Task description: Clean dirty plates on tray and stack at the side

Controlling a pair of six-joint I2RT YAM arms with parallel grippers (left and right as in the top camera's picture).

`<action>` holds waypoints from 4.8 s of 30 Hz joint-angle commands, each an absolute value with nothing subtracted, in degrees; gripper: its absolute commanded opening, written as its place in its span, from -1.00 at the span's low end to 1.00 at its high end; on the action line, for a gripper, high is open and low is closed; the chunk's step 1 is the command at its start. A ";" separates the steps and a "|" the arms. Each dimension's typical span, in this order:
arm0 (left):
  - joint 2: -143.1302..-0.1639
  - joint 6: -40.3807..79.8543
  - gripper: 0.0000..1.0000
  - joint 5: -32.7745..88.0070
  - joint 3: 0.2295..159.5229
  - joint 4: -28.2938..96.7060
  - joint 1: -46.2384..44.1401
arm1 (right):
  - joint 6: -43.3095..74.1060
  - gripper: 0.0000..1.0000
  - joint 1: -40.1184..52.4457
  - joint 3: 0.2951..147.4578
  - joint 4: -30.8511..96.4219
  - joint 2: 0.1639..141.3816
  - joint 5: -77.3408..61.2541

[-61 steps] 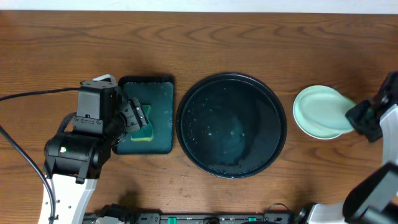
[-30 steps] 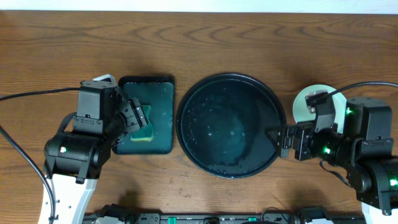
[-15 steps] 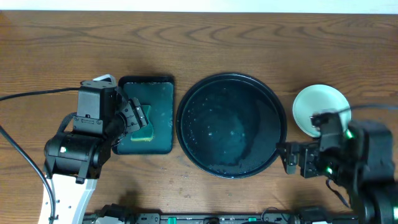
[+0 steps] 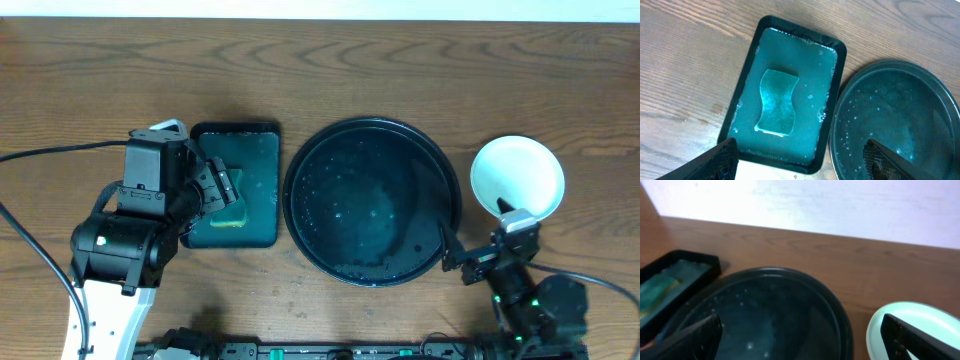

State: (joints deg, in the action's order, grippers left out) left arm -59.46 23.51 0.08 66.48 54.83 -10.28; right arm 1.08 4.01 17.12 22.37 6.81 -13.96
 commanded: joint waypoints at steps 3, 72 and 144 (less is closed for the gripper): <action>-59.53 22.96 0.61 0.03 67.46 54.83 -10.04 | 7.07 0.99 2.07 7.62 15.94 0.89 -15.92; 0.03 12.03 0.61 8.56 10.90 7.62 -1.78 | 7.03 0.99 1.96 0.32 2.81 0.32 -14.85; -0.23 12.67 0.61 7.97 0.23 3.20 -2.33 | 7.03 0.99 1.96 0.32 2.83 0.34 -14.85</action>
State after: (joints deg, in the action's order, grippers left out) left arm -0.58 13.08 7.16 1.04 1.17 -2.13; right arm 6.57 2.42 0.47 2.74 0.69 -15.14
